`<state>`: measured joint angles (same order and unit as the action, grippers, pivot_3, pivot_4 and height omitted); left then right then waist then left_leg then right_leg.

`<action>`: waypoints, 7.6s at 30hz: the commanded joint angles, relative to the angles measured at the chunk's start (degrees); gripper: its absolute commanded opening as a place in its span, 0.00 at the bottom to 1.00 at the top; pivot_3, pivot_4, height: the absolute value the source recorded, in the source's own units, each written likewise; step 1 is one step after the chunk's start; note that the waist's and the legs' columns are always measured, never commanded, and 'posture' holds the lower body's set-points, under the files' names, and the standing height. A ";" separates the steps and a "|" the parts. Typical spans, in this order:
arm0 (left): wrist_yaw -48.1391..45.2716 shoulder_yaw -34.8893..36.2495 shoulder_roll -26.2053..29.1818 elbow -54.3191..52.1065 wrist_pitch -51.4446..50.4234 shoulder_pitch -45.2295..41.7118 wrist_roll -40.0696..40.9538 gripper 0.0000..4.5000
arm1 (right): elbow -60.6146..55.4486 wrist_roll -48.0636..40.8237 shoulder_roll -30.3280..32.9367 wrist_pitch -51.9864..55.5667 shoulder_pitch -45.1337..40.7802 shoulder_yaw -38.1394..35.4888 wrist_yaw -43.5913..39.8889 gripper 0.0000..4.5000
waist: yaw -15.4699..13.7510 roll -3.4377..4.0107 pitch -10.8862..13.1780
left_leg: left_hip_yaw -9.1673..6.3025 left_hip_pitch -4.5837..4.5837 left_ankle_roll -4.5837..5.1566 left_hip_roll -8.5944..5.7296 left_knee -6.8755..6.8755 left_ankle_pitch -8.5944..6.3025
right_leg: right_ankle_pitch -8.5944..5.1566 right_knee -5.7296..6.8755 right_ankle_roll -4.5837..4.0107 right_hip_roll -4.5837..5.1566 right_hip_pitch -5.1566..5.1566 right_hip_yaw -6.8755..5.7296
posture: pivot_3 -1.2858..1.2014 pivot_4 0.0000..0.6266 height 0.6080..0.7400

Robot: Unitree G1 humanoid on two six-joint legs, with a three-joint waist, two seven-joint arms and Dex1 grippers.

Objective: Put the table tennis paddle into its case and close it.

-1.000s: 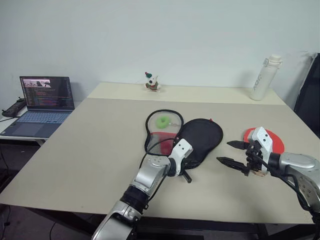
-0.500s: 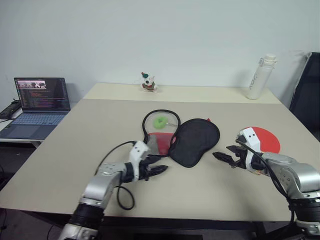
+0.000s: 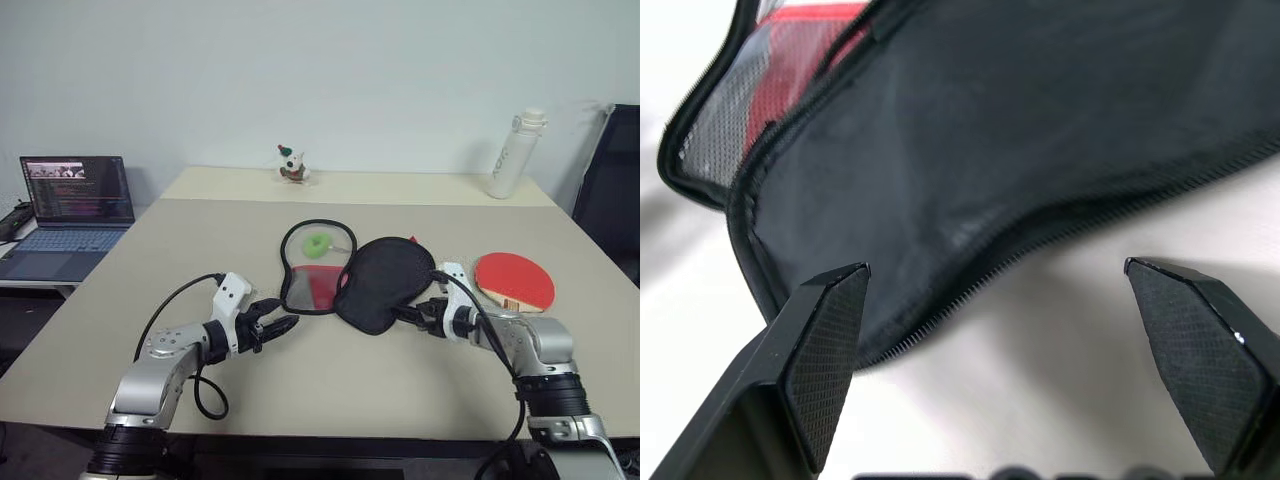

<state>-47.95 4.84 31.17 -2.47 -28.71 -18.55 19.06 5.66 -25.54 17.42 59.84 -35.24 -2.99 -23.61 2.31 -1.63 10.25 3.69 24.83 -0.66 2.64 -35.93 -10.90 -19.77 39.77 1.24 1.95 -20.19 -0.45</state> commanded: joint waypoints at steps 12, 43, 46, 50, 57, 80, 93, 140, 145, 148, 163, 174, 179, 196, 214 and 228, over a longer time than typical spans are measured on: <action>-2.57 3.38 2.82 -7.63 -1.10 1.44 8.20 0.64 | 0.89 1.92 -5.42 -0.85 -1.97 2.25 1.17 0.56 | 0.34 0.00 0.00 | -0.01 -0.01 -0.01 0.01 0.00 0.00 | 0.00 0.10 0.00 0.01 -0.03 -0.02 | 0.52 0.24 1.00; -9.67 -3.36 6.35 -6.53 5.60 3.27 5.36 0.64 | 10.05 -1.00 23.13 10.62 -8.35 7.30 -20.77 0.01 | -0.61 0.00 0.03 | 0.05 0.08 0.04 -0.04 0.23 -0.03 | -0.01 -0.41 -0.01 0.02 -0.02 0.00 | 0.52 0.24 1.00; -9.88 -3.62 6.22 -5.85 6.49 3.37 5.13 0.64 | 12.25 0.25 23.79 8.92 -9.83 9.18 -22.74 0.01 | -0.65 0.00 0.03 | 0.04 0.10 0.06 -0.04 0.23 -0.04 | -0.01 -0.47 0.00 0.02 -0.01 -0.01 | 0.52 0.24 1.00; -9.96 -4.06 5.85 -5.35 7.55 3.95 4.79 0.64 | 16.57 2.84 23.32 5.57 -12.68 11.87 -25.07 0.01 | -0.60 0.00 0.03 | 0.04 0.11 0.06 -0.04 0.23 -0.04 | 0.00 -0.48 0.00 0.02 -0.01 -0.01 | 0.52 0.24 1.00; -9.60 -4.22 5.65 -5.76 7.85 4.68 4.75 0.64 | 23.12 6.85 22.09 1.27 -16.33 14.45 -28.01 0.01 | -0.62 0.01 0.04 | 0.04 0.12 0.06 -0.04 0.23 -0.04 | 0.00 -0.52 -0.01 0.02 0.00 -0.03 | 0.52 0.24 1.00; -10.99 -6.68 5.57 -11.18 0.51 -3.24 8.38 0.64 | 16.39 8.78 30.11 1.52 -12.90 -2.08 -19.86 0.99 | -0.82 0.03 0.06 | 0.04 0.15 0.03 -0.04 0.26 -0.03 | 0.00 -0.68 -0.01 0.03 0.05 -0.05 | 0.52 0.24 1.00; -17.95 -11.28 4.93 -9.52 0.07 -11.95 9.58 0.64 | -11.31 14.01 10.58 11.53 4.31 -21.41 12.95 0.99 | -0.59 0.08 0.06 | 0.09 0.13 -0.19 -0.05 0.25 0.10 | -0.01 -0.63 0.01 0.00 0.04 0.02 | 0.52 0.24 1.00; -14.98 -5.69 8.36 -11.74 2.35 -2.21 10.23 0.64 | -25.51 10.99 -16.76 17.05 -8.33 -20.35 34.61 0.24 | -0.80 0.49 0.30 | 0.77 0.17 -0.20 0.04 0.49 0.12 | -0.01 -0.15 -0.01 -0.12 -0.67 0.86 | 0.52 0.24 1.00; -14.56 -5.75 8.19 -12.42 1.62 -2.40 10.33 0.64 | -24.70 12.11 -20.28 14.75 -6.03 -18.54 35.88 0.24 | -0.72 0.48 0.29 | 0.87 0.17 -0.19 0.01 0.48 0.11 | -0.01 -0.11 -0.01 -0.06 -0.74 0.93 | 0.52 0.24 1.00; -14.38 -5.68 8.11 -12.60 1.19 -2.67 10.32 0.64 | -22.24 13.16 -20.93 11.44 -4.64 -16.96 36.13 0.24 | -0.48 0.49 0.29 | 1.09 0.19 -0.19 0.03 0.49 0.12 | -0.01 0.12 0.00 -0.09 -1.02 1.21 | 0.52 0.24 1.00; -13.20 -5.53 8.29 -13.53 -0.16 -3.01 10.56 0.64 | -16.17 16.79 -23.33 2.36 0.39 -12.20 36.81 0.24 | -0.09 0.48 0.29 | 1.17 0.19 -0.21 0.10 0.49 0.12 | -0.01 0.19 0.00 -0.23 -1.14 1.37 | 0.52 0.24 1.00; -12.58 -5.86 8.13 -13.57 -0.18 -3.11 10.67 0.64 | -16.87 17.30 -23.74 3.47 1.22 -9.94 35.93 0.24 | -0.02 0.47 0.29 | 1.17 0.19 -0.21 0.11 0.49 0.12 | -0.01 0.19 0.00 -0.23 -1.14 1.37 | 0.52 0.24 1.00; -12.18 -5.91 8.01 -13.81 -0.29 -2.97 10.71 0.64 | -16.29 17.41 -23.12 3.44 1.93 -8.49 35.12 0.24 | 0.13 0.46 0.28 | 1.17 0.19 -0.21 0.11 0.49 0.12 | -0.01 0.19 0.00 -0.23 -1.14 1.37 | 0.52 0.24 1.00; -11.39 -5.72 7.64 -12.45 0.31 -2.50 9.94 0.64 | -20.50 17.28 -20.94 1.11 1.72 -4.20 31.76 0.99 | 0.23 0.41 0.25 | 1.17 0.19 -0.21 0.10 0.48 0.12 | -0.01 0.20 0.00 -0.23 -1.13 1.36 | 0.52 0.24 1.00; -6.13 -5.60 6.76 5.88 8.92 -5.26 0.56 0.64 | -29.13 -6.84 11.82 9.12 -3.13 -7.89 -8.57 0.99 | -0.49 0.38 0.27 | 1.16 0.19 0.02 0.10 0.46 -0.01 | -0.01 0.17 0.00 -0.24 -1.11 1.33 | 0.52 0.24 1.00; -3.62 -10.62 -1.28 36.60 18.11 -23.11 -10.97 0.00 | -33.65 -16.90 26.99 7.06 3.83 -8.54 -20.02 1.00 | -0.51 0.25 0.30 | 1.13 0.24 0.11 0.08 0.16 -0.06 | 0.00 0.17 0.04 -0.24 -0.99 1.30 | 0.52 0.24 1.00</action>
<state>-51.88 -5.69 30.36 31.93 -12.40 -40.07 9.39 -25.86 -41.70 43.18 68.78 -31.58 -10.74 -43.02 1.80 -1.39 10.56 4.82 25.06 -0.56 2.73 -35.77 -10.97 -19.77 39.95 1.29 1.71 -21.19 0.86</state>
